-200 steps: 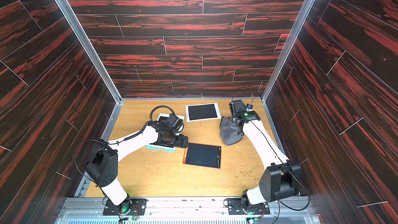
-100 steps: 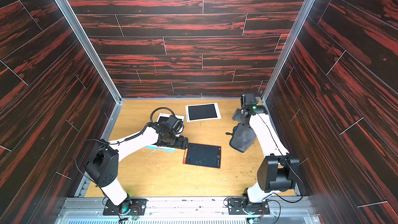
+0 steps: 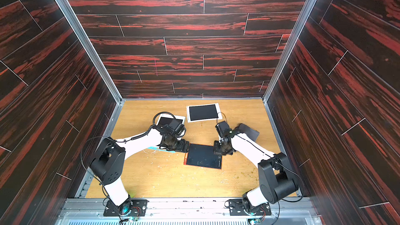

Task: Wipe the drawing tablet
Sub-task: Press the button on the drawing tablet.

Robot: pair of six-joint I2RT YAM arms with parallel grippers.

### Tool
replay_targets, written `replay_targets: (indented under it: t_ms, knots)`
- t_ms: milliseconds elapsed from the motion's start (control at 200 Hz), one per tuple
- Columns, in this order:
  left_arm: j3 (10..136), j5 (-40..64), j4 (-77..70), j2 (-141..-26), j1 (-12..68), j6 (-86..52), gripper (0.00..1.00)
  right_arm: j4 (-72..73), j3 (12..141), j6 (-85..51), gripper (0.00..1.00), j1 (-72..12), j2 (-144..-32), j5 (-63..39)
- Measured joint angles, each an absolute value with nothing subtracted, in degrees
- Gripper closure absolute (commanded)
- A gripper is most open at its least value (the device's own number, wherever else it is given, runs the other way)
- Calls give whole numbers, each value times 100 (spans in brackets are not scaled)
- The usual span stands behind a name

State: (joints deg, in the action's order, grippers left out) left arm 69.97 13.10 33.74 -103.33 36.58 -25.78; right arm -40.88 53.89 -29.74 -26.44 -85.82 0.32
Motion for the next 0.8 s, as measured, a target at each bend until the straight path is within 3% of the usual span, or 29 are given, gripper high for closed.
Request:
replay_targets:
  t_ms: [802]
  knots:
    - [6943,1313,3334,-10350,3660,-2659,11,-3540,5116,-3288,100,-2744,-9292,412]
